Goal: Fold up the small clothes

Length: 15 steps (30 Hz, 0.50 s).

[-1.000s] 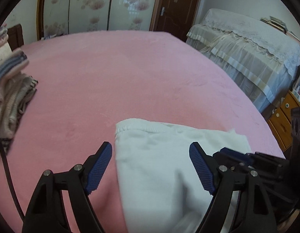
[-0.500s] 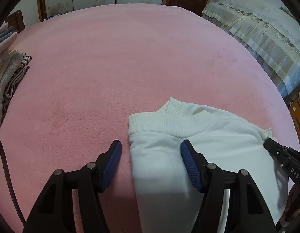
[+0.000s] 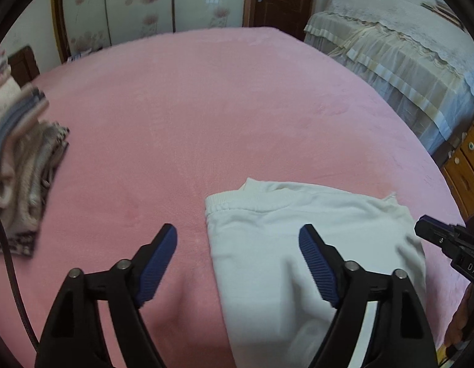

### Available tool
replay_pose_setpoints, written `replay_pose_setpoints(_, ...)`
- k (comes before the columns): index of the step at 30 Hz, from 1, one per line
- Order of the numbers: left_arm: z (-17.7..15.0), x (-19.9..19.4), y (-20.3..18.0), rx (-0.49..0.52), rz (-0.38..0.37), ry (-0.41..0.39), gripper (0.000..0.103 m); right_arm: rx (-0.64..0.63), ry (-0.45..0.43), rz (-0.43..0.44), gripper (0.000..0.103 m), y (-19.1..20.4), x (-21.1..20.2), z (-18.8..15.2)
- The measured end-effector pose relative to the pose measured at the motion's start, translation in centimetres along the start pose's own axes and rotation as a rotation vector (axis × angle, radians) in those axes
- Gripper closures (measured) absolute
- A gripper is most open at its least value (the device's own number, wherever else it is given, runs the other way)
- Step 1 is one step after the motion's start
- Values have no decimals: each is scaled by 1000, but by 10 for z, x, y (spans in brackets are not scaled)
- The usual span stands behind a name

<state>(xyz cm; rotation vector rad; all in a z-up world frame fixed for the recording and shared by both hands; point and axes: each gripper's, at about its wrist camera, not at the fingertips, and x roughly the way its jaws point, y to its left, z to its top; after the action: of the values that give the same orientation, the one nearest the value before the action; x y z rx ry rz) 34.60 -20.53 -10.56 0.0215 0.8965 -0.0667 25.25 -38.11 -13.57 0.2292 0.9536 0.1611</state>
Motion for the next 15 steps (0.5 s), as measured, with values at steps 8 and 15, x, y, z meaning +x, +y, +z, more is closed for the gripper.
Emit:
replay_pose_setpoints(8, -8, -71, -9, 86, 16, -48, 4, -87, -72, -30, 55, 23, -62, -15)
replay_pose_setpoints(15, -28, -106, -8, 46, -79, -22, 1, -127, -139, -69, 28, 31, -106, -30)
